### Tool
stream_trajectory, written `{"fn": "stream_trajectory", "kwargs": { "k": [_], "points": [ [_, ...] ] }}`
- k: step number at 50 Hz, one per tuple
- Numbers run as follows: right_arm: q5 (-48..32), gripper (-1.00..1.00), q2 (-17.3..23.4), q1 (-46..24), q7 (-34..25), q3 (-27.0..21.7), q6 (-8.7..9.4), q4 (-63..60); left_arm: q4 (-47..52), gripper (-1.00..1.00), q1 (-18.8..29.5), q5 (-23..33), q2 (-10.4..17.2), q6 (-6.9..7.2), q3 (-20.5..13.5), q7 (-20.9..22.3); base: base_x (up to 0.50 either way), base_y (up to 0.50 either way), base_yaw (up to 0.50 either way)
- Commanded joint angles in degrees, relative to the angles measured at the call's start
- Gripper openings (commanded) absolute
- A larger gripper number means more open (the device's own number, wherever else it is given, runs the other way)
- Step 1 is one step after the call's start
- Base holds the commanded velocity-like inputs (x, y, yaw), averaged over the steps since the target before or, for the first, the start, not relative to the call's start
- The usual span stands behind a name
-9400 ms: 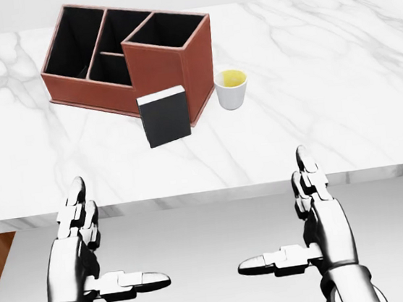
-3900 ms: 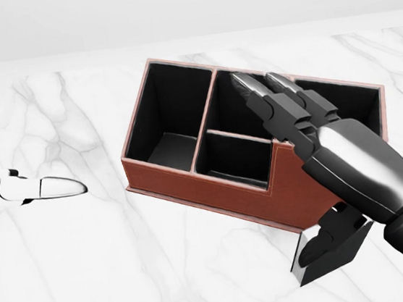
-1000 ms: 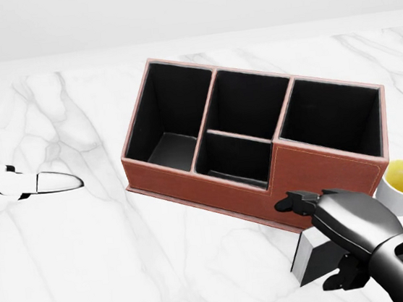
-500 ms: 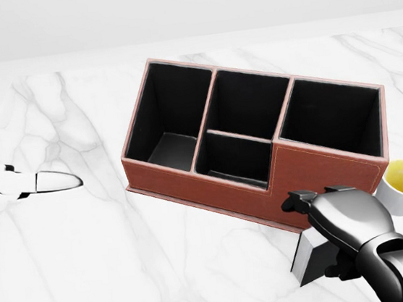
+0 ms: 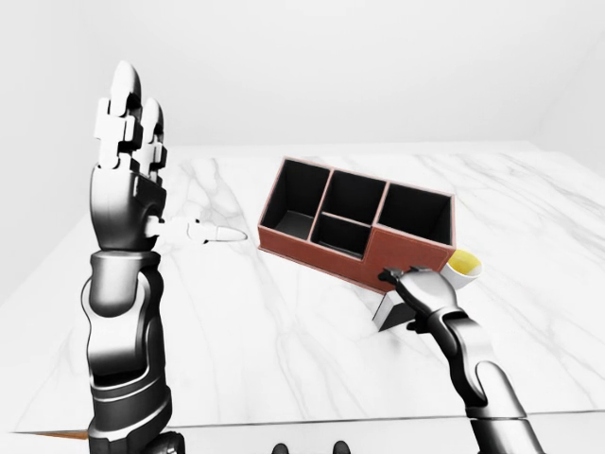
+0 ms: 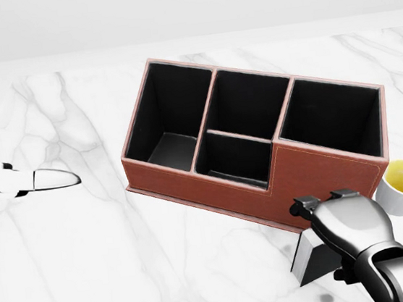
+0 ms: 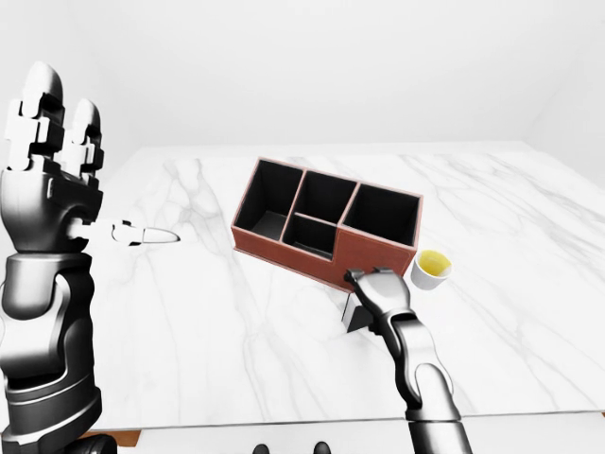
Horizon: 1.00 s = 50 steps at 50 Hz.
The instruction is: Pick up the book and place it in the right compartment of the caddy.
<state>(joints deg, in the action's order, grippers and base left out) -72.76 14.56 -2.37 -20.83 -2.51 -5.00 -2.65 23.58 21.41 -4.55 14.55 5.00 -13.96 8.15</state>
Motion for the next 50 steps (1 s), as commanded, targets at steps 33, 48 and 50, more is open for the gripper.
{"fn": "stream_trajectory", "kwargs": {
  "k": [33,48,50],
  "points": [
    [-11.37,-0.7,2.0,0.13,13.53,4.62,0.0,12.06,-0.82,1.0,0.48,-0.64,0.42,0.0,-0.29,-1.31,0.0,0.0,0.0],
    [-11.1,-1.0,2.45,1.4,14.85,4.34,0.0,11.64,-0.78,1.0,0.52,-0.96,0.41,0.0,-0.3,-1.34,0.0,0.0,0.0],
    [-10.24,-1.0,2.13,1.98,15.39,4.34,0.0,10.38,-0.75,1.0,0.52,-1.04,0.4,0.0,-0.31,-1.33,0.0,0.0,0.0]
  ]
}}
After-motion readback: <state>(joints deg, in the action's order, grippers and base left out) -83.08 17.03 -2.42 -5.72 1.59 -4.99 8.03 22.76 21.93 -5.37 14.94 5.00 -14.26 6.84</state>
